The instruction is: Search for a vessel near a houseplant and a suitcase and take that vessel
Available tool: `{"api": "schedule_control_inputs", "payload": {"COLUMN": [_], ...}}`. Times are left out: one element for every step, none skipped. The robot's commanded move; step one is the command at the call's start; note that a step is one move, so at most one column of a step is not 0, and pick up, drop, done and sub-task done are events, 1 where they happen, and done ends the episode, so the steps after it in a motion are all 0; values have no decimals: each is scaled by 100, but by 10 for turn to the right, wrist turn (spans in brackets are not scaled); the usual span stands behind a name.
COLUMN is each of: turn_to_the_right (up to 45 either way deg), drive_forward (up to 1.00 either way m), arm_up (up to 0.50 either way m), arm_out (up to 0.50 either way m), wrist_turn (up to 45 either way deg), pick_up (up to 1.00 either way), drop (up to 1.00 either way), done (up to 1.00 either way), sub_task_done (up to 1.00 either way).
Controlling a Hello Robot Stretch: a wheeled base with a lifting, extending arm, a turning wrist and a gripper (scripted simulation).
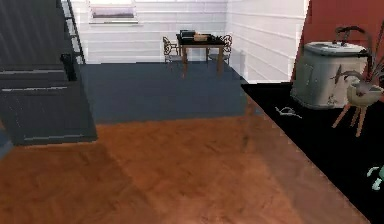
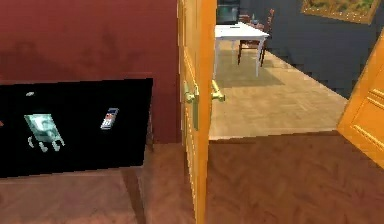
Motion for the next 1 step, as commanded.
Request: {"api": "schedule_control_inputs", "payload": {"turn_to_the_right": [0], "drive_forward": [30], "arm_up": [0], "arm_out": [0], "wrist_turn": [0], "pick_up": [0], "drop": [0], "done": [0], "sub_task_done": [0]}}
